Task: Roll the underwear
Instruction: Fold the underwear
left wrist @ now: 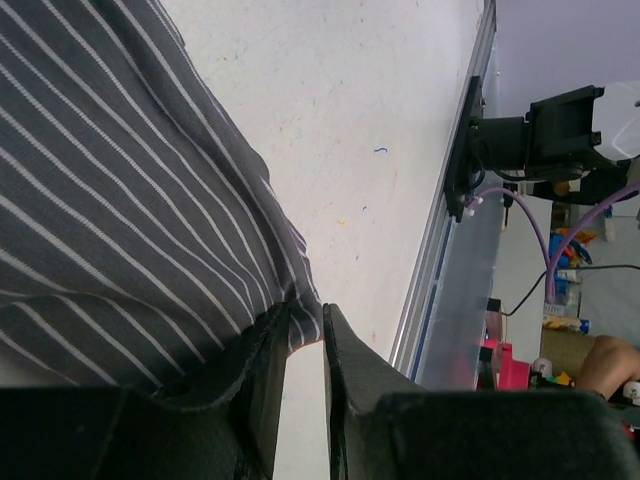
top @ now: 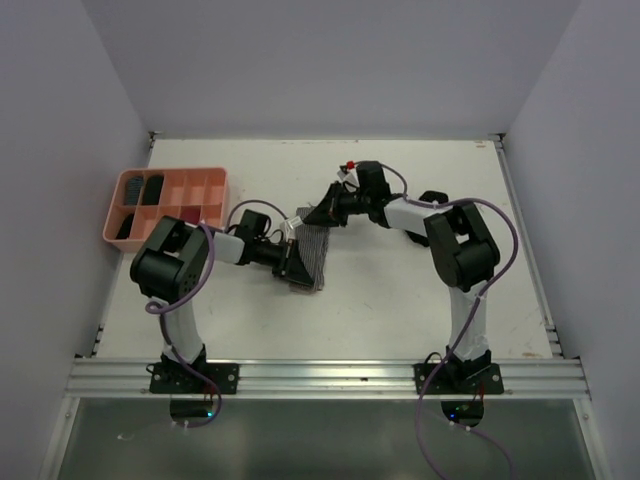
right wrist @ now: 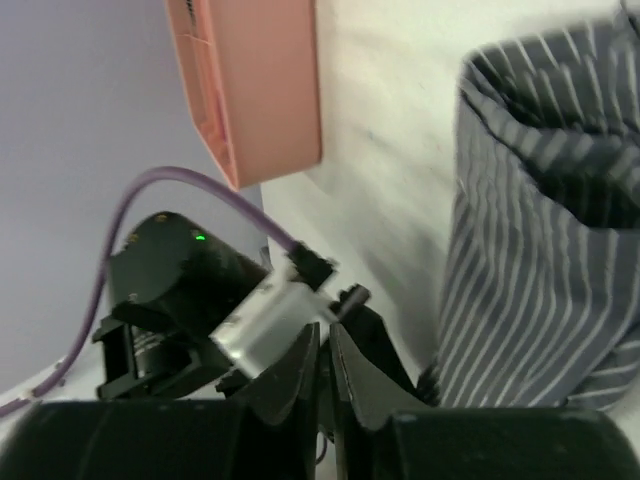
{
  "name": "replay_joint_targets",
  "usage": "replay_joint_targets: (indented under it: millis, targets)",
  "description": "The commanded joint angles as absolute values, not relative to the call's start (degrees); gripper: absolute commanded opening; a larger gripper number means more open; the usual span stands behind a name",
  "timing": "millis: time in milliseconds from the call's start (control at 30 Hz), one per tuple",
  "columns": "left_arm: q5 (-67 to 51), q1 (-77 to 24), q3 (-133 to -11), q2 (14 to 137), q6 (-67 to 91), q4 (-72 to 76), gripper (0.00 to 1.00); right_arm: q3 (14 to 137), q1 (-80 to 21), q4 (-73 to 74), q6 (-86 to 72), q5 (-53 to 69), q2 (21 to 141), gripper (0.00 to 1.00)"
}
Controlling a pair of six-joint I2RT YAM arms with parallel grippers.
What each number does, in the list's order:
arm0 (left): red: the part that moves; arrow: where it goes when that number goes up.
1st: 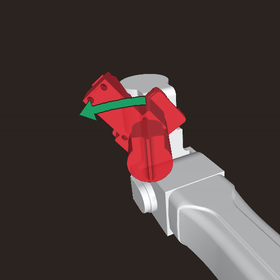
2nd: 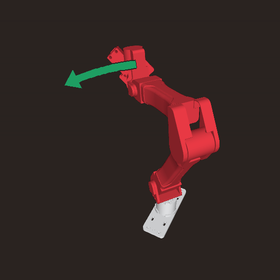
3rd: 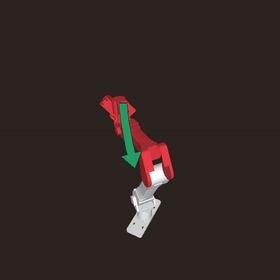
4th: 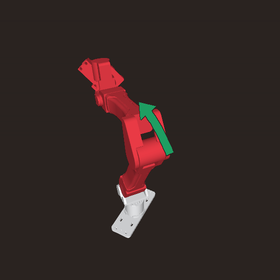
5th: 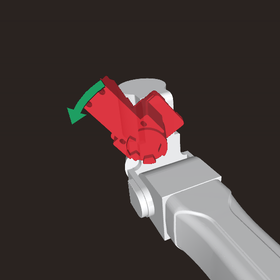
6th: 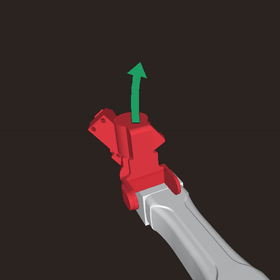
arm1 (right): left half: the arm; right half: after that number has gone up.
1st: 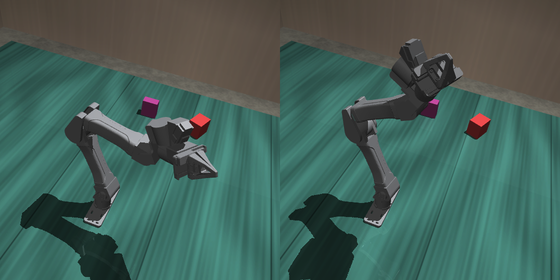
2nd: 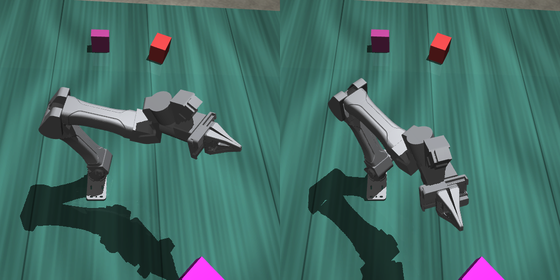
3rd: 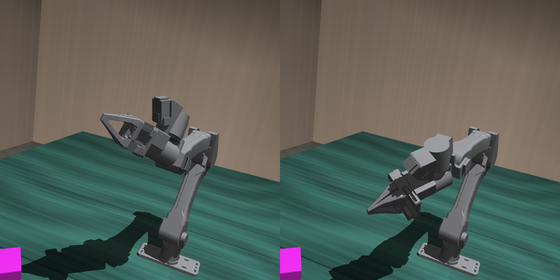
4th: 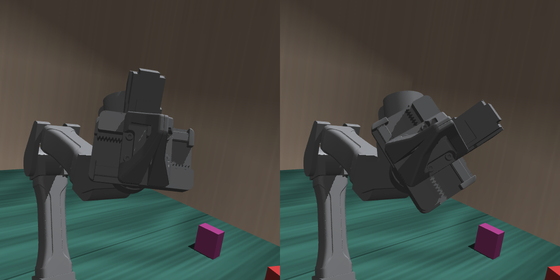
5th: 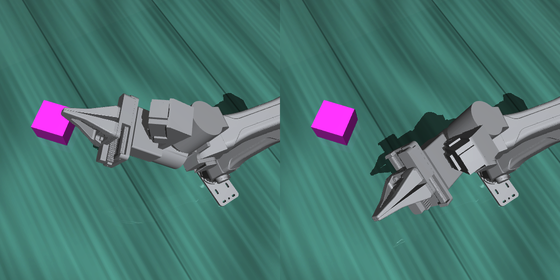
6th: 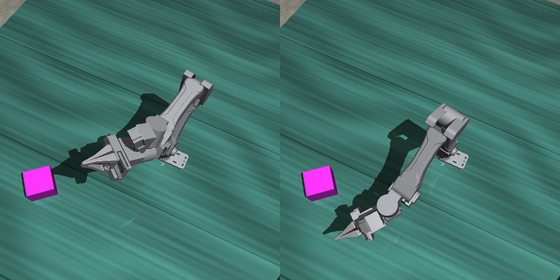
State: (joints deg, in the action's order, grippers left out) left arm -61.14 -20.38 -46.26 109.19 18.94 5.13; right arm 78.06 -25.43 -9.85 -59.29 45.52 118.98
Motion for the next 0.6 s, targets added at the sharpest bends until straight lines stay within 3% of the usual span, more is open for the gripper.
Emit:
replay_joint_targets:
  millis: [0,333,567]
  targets:
    - [-51.15,-20.13,-43.25,108.81,15.64,7.20,0.26,71.92,-26.01,-9.57,-63.88,44.73,119.44,0.11]
    - [-50.54,-20.04,-40.78,106.96,16.87,10.63,0.27,65.39,-28.30,-18.88,-72.32,48.25,115.93,0.07]
    - [-50.80,-20.04,-40.43,106.44,17.49,11.51,0.28,66.53,-31.82,-15.74,-71.55,46.94,117.85,0.09]
